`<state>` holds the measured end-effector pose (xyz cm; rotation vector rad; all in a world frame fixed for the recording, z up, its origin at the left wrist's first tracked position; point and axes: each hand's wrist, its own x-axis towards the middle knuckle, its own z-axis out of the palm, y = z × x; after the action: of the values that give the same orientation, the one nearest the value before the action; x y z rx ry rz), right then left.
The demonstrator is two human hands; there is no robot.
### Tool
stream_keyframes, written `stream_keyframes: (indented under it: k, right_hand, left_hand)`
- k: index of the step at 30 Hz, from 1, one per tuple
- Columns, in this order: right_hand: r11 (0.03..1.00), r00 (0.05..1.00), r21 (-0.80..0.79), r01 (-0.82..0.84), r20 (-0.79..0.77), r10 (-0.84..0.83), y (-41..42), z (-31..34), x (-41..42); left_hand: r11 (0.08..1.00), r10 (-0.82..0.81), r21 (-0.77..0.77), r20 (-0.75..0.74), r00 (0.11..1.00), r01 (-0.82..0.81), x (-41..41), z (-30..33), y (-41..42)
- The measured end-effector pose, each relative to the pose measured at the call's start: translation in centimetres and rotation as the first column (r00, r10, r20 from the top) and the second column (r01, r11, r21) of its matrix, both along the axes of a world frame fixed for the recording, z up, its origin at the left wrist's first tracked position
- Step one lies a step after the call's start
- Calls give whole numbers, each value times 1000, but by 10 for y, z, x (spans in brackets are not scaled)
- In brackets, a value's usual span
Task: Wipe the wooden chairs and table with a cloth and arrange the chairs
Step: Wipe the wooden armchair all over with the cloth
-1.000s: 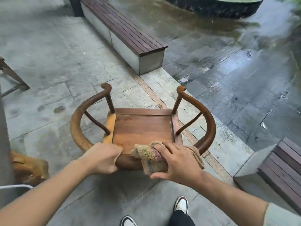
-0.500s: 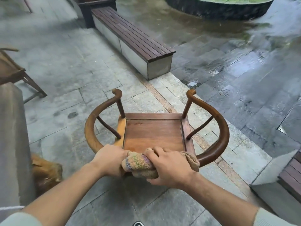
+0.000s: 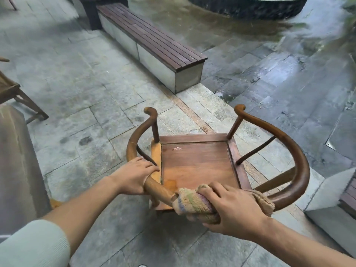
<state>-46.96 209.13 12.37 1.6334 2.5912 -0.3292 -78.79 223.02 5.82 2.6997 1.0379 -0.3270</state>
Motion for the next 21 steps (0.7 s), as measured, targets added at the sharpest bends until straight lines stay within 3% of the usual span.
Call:
stream_keyframes:
  k: [6, 10, 15, 18, 21]
  right_hand:
    - [975, 980, -111, 193, 73, -186, 45, -20, -152]
    - [945, 962, -189, 268, 104, -252, 56, -23, -186]
    - [933, 947, -173, 315, 130, -295, 70, -15, -198]
    - [886, 933, -312, 343, 5, -359, 107, -24, -227]
    - [882, 918, -309, 357, -60, -392, 144, -30, -253]
  left_hand:
    - [961, -269, -16, 171, 948, 275, -13, -28, 45]
    - [927, -373, 7, 115, 920, 375, -34, -37, 72]
    - [968, -250, 9, 34, 968, 250, -68, -41, 117]
    - [987, -158, -43, -61, 986, 155, -88, -45, 141]
    - [985, -168, -61, -183, 969, 159, -82, -48, 157]
